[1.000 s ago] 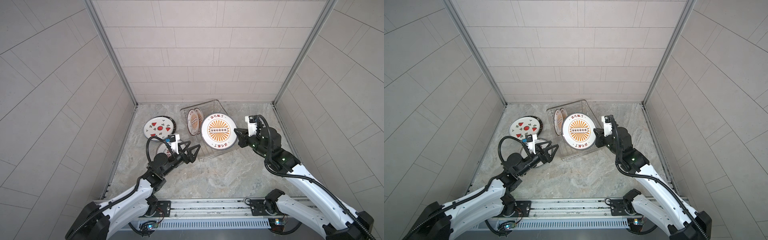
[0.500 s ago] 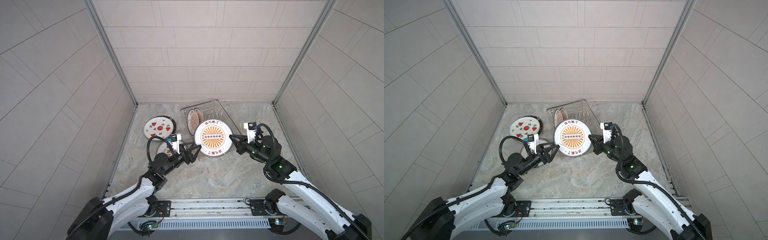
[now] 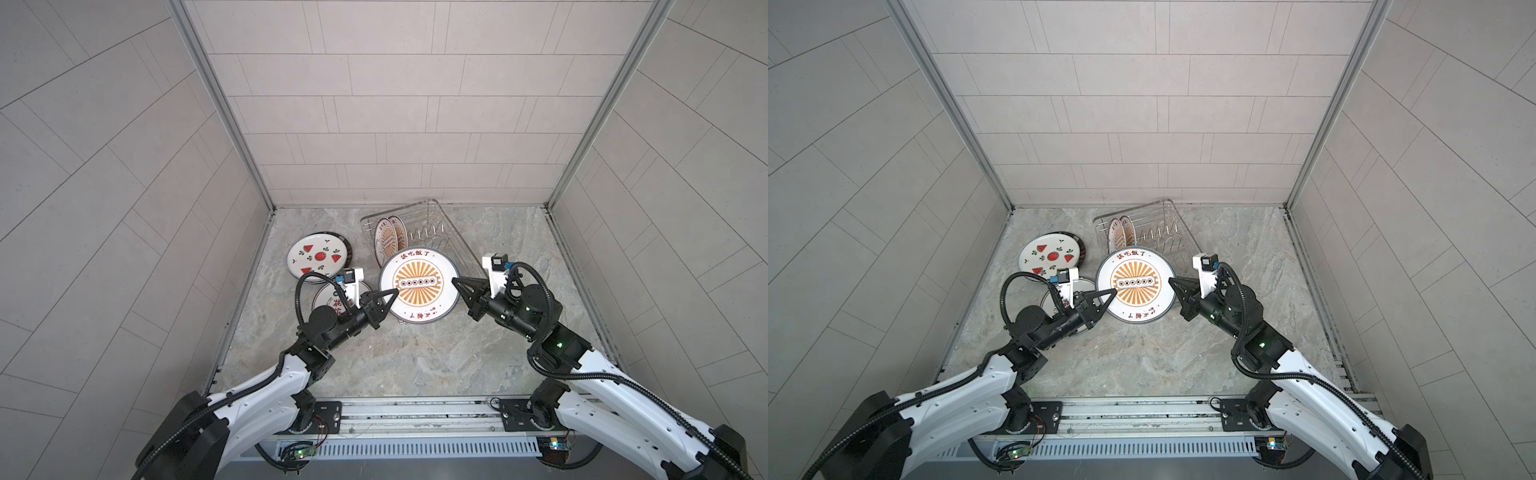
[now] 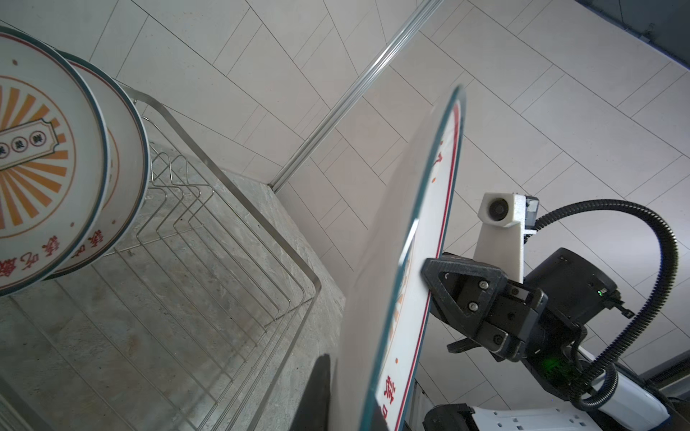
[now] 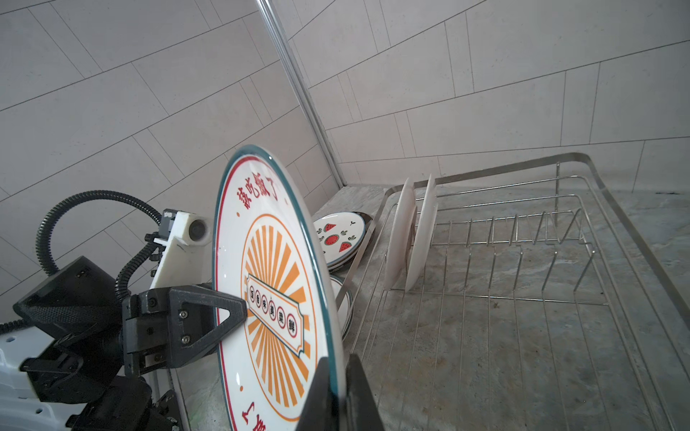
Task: Unload the plates from the dish rack
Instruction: 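Grasp the sunburst plate's rim with the left gripper while the right gripper holds it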
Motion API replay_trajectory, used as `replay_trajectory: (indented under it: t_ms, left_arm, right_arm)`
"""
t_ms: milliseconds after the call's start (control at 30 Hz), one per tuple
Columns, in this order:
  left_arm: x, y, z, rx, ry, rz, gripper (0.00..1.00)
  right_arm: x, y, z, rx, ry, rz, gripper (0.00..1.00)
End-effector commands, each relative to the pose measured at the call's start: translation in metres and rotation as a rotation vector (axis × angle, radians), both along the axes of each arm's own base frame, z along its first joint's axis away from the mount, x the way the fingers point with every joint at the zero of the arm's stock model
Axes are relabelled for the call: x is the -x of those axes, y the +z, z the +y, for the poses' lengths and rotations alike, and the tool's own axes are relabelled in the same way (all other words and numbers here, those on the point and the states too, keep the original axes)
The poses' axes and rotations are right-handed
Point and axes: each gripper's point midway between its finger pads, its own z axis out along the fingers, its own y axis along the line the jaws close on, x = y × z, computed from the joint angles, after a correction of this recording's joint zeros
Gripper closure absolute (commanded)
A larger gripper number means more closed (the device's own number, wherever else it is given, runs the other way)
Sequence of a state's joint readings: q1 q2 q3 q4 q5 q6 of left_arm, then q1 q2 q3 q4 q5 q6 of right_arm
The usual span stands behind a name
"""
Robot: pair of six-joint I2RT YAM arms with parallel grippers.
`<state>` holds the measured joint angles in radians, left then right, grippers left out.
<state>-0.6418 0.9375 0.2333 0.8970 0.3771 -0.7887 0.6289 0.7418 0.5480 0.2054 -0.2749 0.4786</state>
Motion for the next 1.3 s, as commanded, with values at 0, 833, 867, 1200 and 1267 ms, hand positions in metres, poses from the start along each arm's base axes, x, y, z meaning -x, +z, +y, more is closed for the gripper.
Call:
replay_trajectory:
  t_ms: [0, 833, 867, 1200, 1267]
  left_arm:
    - [0.004, 0.006, 0.002, 0.031, -0.006, -0.018, 0.93]
    - [-0.008, 0.006, 0.032, 0.075, 0.170, 0.021, 1.00]
    - [-0.009, 0.007, 0.034, 0.079, 0.174, 0.023, 1.00]
    - [-0.026, 0.002, 0.081, 0.173, 0.366, 0.099, 1.00]
    - [-0.028, -0.002, 0.090, 0.175, 0.415, 0.113, 1.00]
  right_arm:
    - [0.001, 0.025, -0.003, -0.031, -0.028, -0.094, 1.00]
    - [-0.001, -0.008, 0.018, 0.063, -0.025, -0.019, 0.07]
    - [-0.002, -0.008, 0.019, 0.066, -0.025, -0.023, 0.07]
    - [0.006, -0.018, 0.044, 0.087, 0.037, -0.052, 0.07]
    - [0.010, -0.019, 0.054, 0.107, 0.053, -0.067, 0.08]
